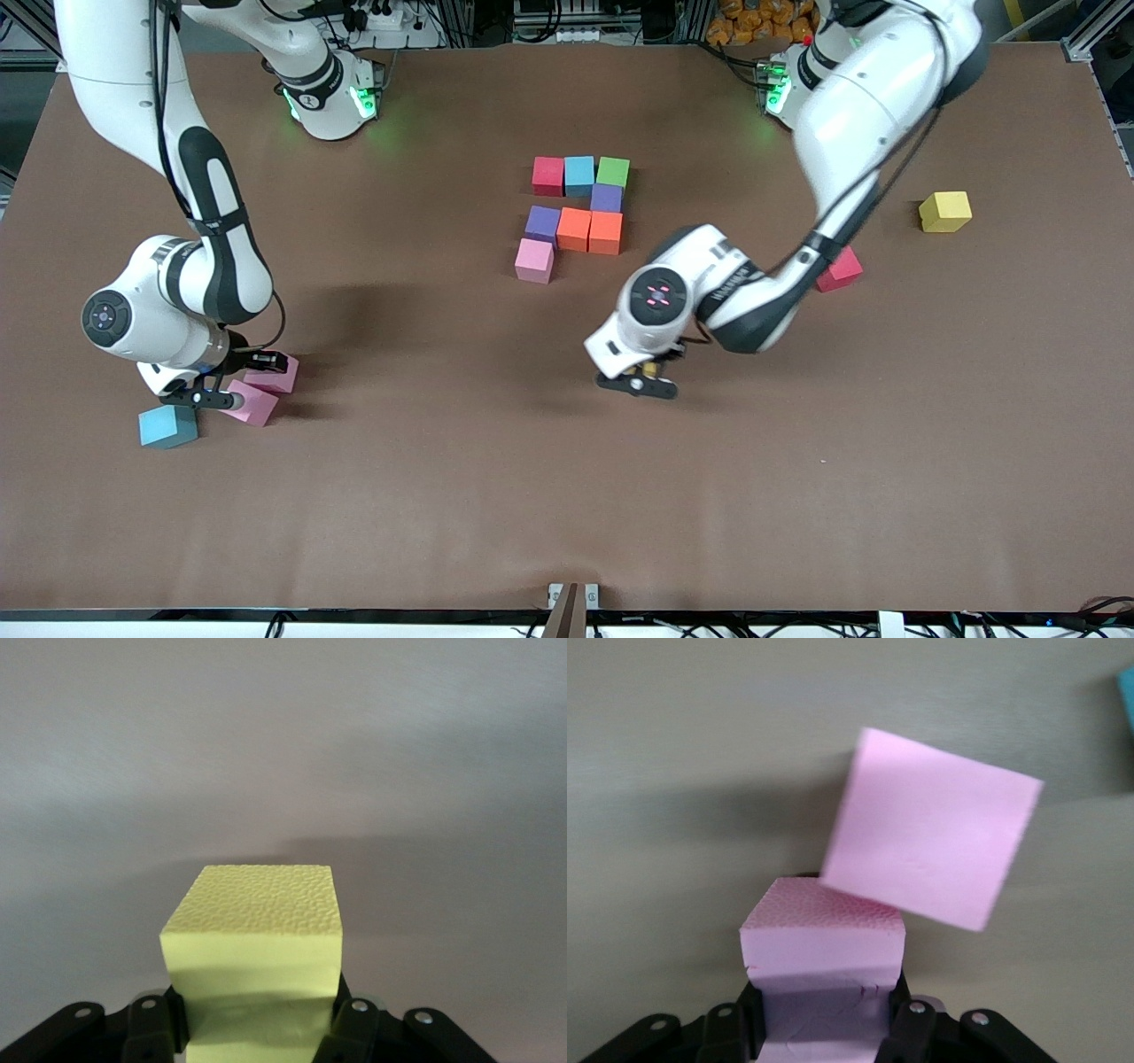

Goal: Form number 2 with 11 blocks
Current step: 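Grasp a pink cube with the right gripper while the left gripper lifts yellow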

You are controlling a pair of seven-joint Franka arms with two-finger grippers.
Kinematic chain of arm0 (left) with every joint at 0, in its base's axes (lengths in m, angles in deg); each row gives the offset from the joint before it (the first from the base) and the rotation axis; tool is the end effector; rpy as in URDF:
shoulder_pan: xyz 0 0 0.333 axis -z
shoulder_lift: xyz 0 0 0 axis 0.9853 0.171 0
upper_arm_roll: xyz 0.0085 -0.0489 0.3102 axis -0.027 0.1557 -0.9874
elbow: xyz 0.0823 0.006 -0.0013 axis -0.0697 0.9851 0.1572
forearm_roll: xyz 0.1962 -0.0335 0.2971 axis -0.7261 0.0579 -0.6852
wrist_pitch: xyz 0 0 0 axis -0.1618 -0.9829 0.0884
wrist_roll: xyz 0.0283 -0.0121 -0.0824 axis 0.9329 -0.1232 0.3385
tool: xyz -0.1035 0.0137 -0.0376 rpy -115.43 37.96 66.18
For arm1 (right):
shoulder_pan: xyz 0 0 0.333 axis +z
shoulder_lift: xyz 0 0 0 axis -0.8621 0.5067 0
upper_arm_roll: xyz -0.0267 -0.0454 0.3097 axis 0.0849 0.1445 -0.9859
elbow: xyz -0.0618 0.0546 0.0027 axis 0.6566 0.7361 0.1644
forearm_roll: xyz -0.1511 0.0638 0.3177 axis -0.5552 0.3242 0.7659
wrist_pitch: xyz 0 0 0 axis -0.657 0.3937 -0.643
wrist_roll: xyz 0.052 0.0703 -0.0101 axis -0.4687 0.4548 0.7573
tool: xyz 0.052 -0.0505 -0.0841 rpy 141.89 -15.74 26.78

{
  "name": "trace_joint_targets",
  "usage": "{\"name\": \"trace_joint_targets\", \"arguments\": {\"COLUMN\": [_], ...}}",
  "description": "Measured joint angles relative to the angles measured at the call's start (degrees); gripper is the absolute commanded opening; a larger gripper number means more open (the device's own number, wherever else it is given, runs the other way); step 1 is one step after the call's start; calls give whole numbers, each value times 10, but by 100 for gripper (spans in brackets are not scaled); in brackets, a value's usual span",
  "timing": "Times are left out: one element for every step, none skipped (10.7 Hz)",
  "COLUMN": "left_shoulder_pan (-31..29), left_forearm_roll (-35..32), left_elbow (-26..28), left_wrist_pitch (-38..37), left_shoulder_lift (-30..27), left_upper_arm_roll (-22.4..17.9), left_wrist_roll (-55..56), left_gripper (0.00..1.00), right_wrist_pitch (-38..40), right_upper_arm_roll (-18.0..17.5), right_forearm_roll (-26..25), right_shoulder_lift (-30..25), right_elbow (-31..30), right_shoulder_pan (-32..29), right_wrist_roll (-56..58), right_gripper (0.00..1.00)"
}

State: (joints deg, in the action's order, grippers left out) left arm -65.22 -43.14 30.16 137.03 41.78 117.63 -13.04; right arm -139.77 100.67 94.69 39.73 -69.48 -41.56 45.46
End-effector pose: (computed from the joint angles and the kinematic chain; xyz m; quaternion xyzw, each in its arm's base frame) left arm 0.5521 -0.4282 0.2621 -0.9959 0.0710 0.0556 0.0002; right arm 0.5857 -0.0196 0.2425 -0.9974 0.0375 0.0541 0.0306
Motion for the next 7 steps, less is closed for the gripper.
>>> {"name": "trace_joint_targets", "arguments": {"left_shoulder_pan": [40,75,106,131,150,165,180], "left_forearm_roll": [30,58,86,114,142,163,179], "left_elbow": [-8,-12,-14,-15,-17,-17,-18], "left_wrist_pitch": [7,19,36,52,64,73,78], "left_shoulder_lift": [0,0,0,0,0,0,0], "left_upper_arm_roll": [-30,-58,-81,-99,-115,-129,-142], "left_wrist_roll": [20,37,50,60,62,62,62], "left_gripper": [14,14,14,14,14,14,14], "right_wrist_pitch": [37,68,87,94,95,95,93], "right_upper_arm_roll": [0,0,0,0,-1,-1,-1], "right_forearm_roll": [1,1,1,1,1,1,1], "right_shoulder_lift": [-6,-13,-18,-24,-29,-30,-30], "right_elbow": [15,29,39,44,45,47,50], "right_shoulder_pan": [5,10,16,28,44,63,78], "right_wrist_roll": [-5,-14,-28,-48,-68,-83,-92], "right_gripper": [26,26,26,26,26,26,26]}}
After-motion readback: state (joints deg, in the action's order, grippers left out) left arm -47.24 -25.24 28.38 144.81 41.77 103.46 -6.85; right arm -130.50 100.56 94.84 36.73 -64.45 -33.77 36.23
